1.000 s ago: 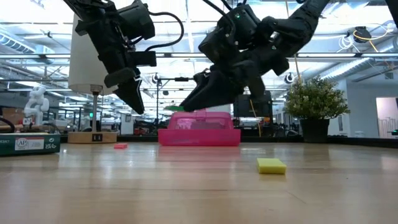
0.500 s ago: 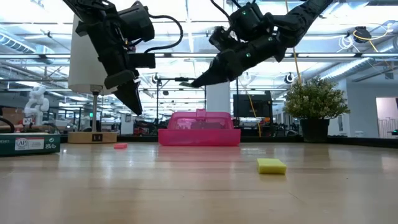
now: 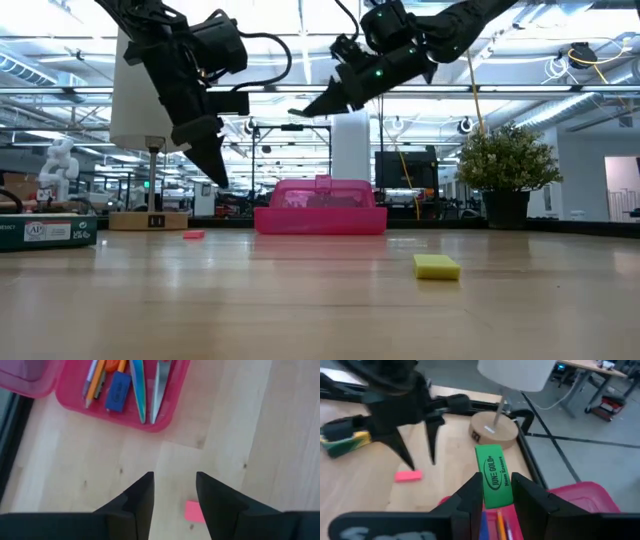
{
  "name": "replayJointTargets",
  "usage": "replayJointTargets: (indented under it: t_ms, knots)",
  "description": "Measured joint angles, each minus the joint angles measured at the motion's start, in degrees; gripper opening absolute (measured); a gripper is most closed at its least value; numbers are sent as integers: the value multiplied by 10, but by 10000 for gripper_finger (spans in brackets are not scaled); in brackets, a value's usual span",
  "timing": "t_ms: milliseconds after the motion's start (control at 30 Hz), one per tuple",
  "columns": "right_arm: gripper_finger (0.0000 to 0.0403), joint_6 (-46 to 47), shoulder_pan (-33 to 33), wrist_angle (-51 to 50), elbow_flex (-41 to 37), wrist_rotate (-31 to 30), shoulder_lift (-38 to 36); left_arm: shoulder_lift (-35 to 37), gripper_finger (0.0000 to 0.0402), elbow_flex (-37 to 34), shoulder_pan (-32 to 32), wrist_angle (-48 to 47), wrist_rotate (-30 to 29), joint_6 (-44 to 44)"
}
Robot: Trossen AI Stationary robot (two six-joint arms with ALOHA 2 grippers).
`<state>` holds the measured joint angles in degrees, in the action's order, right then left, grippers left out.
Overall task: Pack school essentials
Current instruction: Put the green eraser into the red supply box
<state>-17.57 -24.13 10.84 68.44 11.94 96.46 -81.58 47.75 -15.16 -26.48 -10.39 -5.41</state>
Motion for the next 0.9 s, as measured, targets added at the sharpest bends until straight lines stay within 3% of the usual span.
replayJointTargets:
  t_ms: [667, 900]
  knots:
    - [91, 34, -30, 2, 73, 19, 170, 8, 136, 0, 22, -10, 18, 13]
    - [91, 36, -28, -11, 82, 15, 199, 21, 136, 0, 22, -16, 15, 12]
